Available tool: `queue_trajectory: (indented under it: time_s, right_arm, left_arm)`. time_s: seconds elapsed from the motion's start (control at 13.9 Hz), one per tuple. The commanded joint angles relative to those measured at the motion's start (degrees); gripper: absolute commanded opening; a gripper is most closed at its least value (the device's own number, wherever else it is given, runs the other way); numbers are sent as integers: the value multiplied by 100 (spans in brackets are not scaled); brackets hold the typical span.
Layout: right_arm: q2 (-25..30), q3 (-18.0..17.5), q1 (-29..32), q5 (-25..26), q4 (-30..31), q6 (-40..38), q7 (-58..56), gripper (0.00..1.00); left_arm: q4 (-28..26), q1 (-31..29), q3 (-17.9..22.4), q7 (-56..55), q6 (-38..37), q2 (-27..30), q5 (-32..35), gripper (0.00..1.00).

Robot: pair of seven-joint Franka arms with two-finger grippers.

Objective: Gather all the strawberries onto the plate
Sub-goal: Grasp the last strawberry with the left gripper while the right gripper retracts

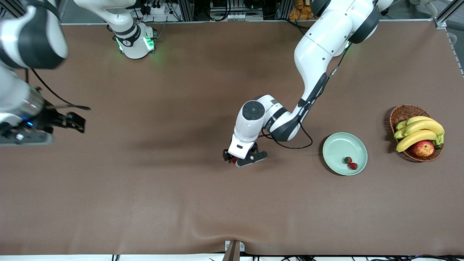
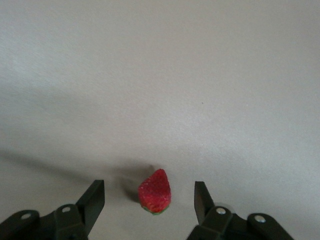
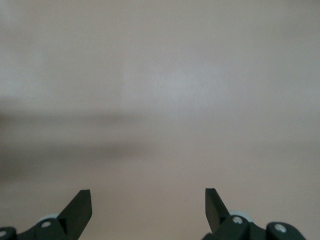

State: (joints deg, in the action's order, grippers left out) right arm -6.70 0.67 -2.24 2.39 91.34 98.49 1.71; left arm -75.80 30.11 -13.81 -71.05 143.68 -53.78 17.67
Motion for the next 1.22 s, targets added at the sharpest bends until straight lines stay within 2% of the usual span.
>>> queue_trajectory:
  time_s: [0.0,0.14,0.36,0.43,0.5,0.65,0.86,1.01,1.15]
  right_arm:
    - [450,74,240,-354,165,-399,13,100]
    - [529,4,364,-354,-159,-970,-4,100]
    - [828,-488,829,-345,-178,-1217,-259,100]
    - [828,-472,804,-336,-178,-1314,-259,100]
    - [828,-454,778,-319,-196,-1393,-259,100]
    - [942,-445,760,-310,-205,-1482,-233,100]
    - [969,-445,778,-310,-205,-1579,-207,100]
    - [978,-445,804,-345,-196,-1570,-198,100]
    - [978,-419,830,-354,-170,-1570,-207,100]
  left_arm:
    - [215,118,80,3,116,-238,88,69]
    - [215,232,238,30,275,-291,88,60]
    - [215,356,379,47,275,-318,79,45]
    - [215,373,379,56,284,-326,79,42]
    - [215,356,379,39,284,-327,79,33]
    - [206,347,379,39,275,-318,70,2]
    - [171,233,379,30,240,-82,61,0]
    - [-12,-117,301,30,153,234,53,0]
    - [-119,-433,126,21,-503,656,35,0]
